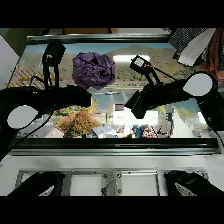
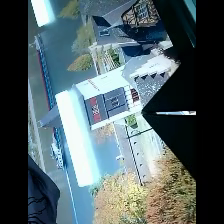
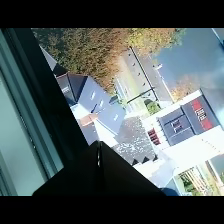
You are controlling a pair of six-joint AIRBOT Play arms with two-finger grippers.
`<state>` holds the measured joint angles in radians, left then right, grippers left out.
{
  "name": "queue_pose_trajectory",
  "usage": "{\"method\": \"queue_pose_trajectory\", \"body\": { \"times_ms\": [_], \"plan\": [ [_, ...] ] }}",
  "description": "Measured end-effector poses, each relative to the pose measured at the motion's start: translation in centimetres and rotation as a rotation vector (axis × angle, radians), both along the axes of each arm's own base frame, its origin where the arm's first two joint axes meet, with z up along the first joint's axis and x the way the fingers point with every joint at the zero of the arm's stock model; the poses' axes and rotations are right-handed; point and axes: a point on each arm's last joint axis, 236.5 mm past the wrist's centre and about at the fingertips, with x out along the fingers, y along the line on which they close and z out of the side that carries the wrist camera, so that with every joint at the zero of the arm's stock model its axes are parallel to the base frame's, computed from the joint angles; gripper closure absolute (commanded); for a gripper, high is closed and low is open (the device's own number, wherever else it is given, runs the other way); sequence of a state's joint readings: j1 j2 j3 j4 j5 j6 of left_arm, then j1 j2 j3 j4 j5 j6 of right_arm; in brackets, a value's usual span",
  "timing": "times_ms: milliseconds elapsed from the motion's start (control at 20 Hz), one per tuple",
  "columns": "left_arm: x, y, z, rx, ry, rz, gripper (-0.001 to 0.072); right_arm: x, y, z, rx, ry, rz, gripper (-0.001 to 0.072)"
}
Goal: Fold the clothes and pants, and hang the long-sleeved shirts on hangers.
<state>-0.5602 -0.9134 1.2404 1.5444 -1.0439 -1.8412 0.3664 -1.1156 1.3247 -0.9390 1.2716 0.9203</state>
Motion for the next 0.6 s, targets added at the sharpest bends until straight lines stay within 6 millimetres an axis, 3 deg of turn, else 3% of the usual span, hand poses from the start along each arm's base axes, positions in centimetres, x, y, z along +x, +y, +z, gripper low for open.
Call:
{"method": "queue_pose_trajectory", "body": {
  "times_ms": [250,300,350,400,500,600],
  "plan": [
    [0.0,0.0,0.0,-0.001,0.0,0.0,0.0687,0.0,0.0,0.0,0.0,0.0,0.0,0.0681],
    [0.1,0.0,0.1,-0.003,-0.004,0.0,0.0566,0.0,0.0,0.0,0.0,0.0,0.0,0.068],
    [0.3,-0.1,0.3,-0.01,-0.015,0.002,0.0192,0.0,0.0,0.0,0.0,0.0,0.0,0.0681],
    [0.7,-0.1,0.6,-0.02,-0.033,0.008,-0.0013,0.0,0.0,0.0,0.0,0.0,0.0,0.068],
    [2.8,0.4,1.2,-0.032,-0.069,0.04,-0.0013,0.0,0.0,0.0,0.0,0.0,0.0,0.0681],
    [6.2,1.8,1.2,-0.01,-0.095,0.086,-0.0013,0.0,0.0,0.0,0.0,0.0,0.0,0.068]
  ]
}}
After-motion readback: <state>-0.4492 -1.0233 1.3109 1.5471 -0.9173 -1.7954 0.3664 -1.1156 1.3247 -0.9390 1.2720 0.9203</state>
